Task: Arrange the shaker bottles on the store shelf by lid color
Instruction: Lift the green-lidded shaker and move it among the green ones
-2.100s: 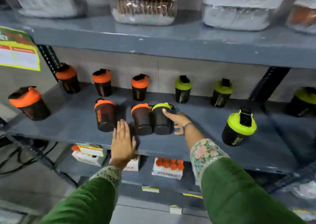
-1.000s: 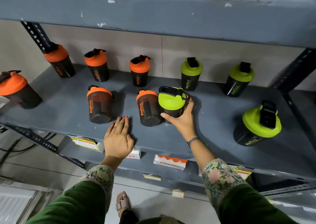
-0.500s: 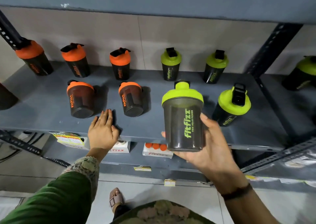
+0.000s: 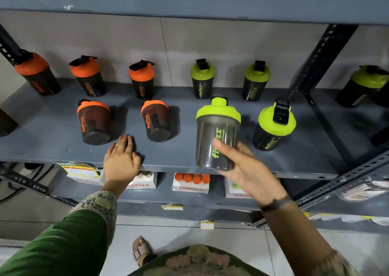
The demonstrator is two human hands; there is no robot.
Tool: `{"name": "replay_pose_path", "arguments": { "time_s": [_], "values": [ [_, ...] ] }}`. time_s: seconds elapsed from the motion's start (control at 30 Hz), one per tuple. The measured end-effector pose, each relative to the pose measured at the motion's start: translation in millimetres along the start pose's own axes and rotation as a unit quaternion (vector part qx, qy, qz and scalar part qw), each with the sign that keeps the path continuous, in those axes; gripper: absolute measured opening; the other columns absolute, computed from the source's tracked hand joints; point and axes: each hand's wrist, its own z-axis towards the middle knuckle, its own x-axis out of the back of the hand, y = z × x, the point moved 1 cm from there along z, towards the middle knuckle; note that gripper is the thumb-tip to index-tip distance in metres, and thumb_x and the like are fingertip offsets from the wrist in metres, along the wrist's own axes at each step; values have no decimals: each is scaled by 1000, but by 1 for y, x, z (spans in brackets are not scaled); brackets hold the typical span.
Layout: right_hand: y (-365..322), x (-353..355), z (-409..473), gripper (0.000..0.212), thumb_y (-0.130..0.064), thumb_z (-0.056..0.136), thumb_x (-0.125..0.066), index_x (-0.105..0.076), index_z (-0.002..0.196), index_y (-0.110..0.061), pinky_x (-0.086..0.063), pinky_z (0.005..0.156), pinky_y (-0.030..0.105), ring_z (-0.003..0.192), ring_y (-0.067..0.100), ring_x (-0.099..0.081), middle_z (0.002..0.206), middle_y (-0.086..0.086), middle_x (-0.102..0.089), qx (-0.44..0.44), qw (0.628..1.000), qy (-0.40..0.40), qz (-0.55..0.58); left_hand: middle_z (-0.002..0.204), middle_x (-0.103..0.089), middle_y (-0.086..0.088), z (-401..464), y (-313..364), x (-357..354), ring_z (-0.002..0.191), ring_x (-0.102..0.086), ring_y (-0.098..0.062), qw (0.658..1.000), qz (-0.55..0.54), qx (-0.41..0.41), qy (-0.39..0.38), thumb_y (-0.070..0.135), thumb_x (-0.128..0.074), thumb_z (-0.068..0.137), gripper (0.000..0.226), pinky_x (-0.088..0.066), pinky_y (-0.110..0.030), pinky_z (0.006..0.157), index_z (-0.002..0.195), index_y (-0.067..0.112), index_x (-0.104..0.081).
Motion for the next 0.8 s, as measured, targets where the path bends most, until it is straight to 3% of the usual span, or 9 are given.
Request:
{"name": "replay_pose_path", "arguments": {
  "time_s": [0.1,0.23,0.4,0.5,0.6,0.67,0.73,0.8],
  "values": [
    [5,18,53,51,-7,64,-78,-60,111,-12,-57,81,30,93,15,-68,100,2,-73,95,987,18,-128,134,-48,-27,1,-1,0,125,-44,-41,1000,10,-2,-6,35,-24,80,67,-33,-49,105,131,-4,-46],
    [16,50,116,80,7,64,-79,-40,132,-6,-47,103,43,118,22,-57,134,16,-56,128,961,33,-243,134,-49,-28,2,-2,0,124,-44,-41,1000,8,-4,-8,35,-24,80,68,-33,-50,105,130,-4,-46],
    [38,71,145,97,-17,52,-85,-35,136,-14,-39,111,50,130,24,-49,141,11,-50,103,938,34,-329,133,-50,-28,2,-2,0,123,-45,-41,1000,6,-6,-4,34,-24,79,68,-33,-49,105,130,-4,-46],
    [44,74,141,98,-19,52,-87,-35,135,-21,-39,112,41,131,20,-46,142,8,-47,140,923,59,-354,133,-50,-27,3,-2,-1,124,-46,-40,1000,9,-5,-3,33,-25,79,67,-34,-48,104,130,-5,-47],
    [61,67,112,70,-12,61,-86,-46,113,-38,-43,97,22,116,17,-54,126,12,-55,222,906,168,-319,132,-50,-27,4,-2,-2,123,-47,-40,1000,8,-6,-2,32,-27,78,66,-35,-48,103,129,-5,-48],
    [80,53,87,45,-14,69,-82,-51,93,-37,-47,80,26,88,17,-59,96,11,-62,249,888,256,-289,132,-50,-27,5,-3,-3,123,-47,-40,1000,6,-5,-4,32,-27,78,66,-35,-48,103,129,-5,-48],
    [97,33,75,28,-17,75,-77,-56,82,-34,-50,75,32,76,15,-61,82,5,-65,221,894,235,-310,133,-50,-26,5,-4,-3,124,-47,-39,1000,9,-5,-5,32,-27,78,66,-34,-48,104,129,-5,-47],
    [102,9,84,21,-19,78,-75,-60,88,-31,-52,82,31,86,17,-64,91,3,-68,168,918,169,-316,134,-49,-25,6,-4,-4,125,-45,-38,1000,10,-4,-6,33,-26,79,67,-34,-47,105,131,-4,-46]
  ]
}}
